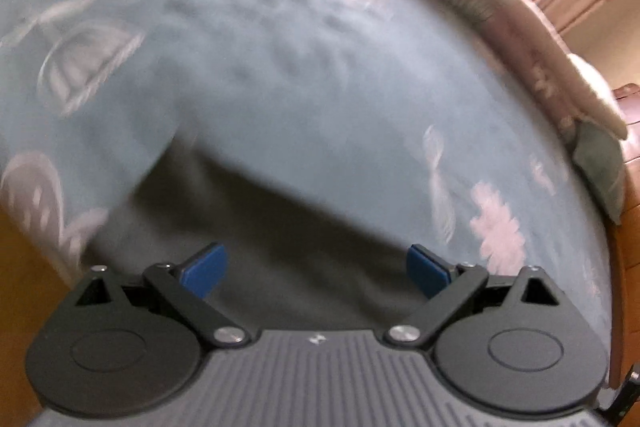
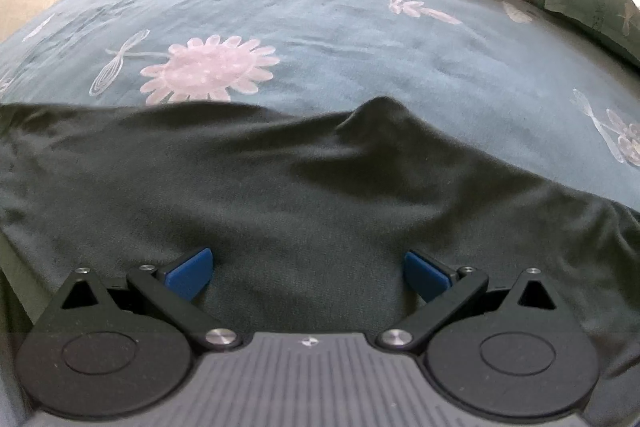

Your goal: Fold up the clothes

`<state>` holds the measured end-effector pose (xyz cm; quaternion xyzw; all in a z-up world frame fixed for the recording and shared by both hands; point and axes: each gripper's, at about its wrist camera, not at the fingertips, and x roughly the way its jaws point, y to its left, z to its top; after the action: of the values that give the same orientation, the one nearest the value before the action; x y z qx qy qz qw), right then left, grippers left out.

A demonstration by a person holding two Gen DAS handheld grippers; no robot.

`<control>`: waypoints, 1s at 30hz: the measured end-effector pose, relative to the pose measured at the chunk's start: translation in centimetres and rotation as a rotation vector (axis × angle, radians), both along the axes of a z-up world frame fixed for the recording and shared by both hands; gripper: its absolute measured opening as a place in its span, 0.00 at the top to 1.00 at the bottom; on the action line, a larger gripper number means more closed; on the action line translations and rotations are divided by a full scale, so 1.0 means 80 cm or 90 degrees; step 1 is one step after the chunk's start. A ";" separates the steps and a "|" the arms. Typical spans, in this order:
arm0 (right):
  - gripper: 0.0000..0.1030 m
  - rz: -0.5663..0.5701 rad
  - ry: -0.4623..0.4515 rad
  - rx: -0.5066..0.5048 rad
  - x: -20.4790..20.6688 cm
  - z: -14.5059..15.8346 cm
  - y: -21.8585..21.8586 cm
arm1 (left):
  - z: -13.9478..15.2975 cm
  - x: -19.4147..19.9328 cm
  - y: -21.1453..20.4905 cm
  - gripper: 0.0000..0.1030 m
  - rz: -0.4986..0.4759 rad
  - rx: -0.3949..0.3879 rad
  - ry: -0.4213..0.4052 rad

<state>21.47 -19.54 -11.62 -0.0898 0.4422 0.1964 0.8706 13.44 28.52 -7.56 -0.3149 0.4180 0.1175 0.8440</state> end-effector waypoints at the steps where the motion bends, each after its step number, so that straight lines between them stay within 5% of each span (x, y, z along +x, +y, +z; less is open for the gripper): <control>1: 0.00 -0.002 -0.004 0.009 -0.001 0.004 -0.001 | 0.001 0.008 0.003 0.06 0.001 0.006 -0.005; 9: 0.00 0.112 -0.048 0.178 -0.032 0.046 0.005 | -0.034 0.027 0.061 0.07 0.097 -0.011 0.010; 13: 0.00 0.150 -0.061 0.152 -0.042 0.043 0.026 | -0.022 0.016 0.072 0.07 0.118 0.011 0.021; 16: 0.00 0.177 -0.049 0.154 -0.046 0.038 0.038 | -0.013 0.002 0.063 0.07 0.081 -0.020 -0.005; 27: 0.00 0.231 -0.004 0.079 -0.059 0.004 0.081 | -0.026 -0.040 0.038 0.06 0.020 -0.006 0.055; 30: 0.00 0.230 -0.004 0.061 -0.058 -0.003 0.084 | -0.009 -0.033 0.026 0.06 -0.003 0.005 0.022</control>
<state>16.84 -12.78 -11.88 -0.1267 0.4065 0.3699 0.8258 10.81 30.63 -8.27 -0.3081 0.4330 0.1224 0.8382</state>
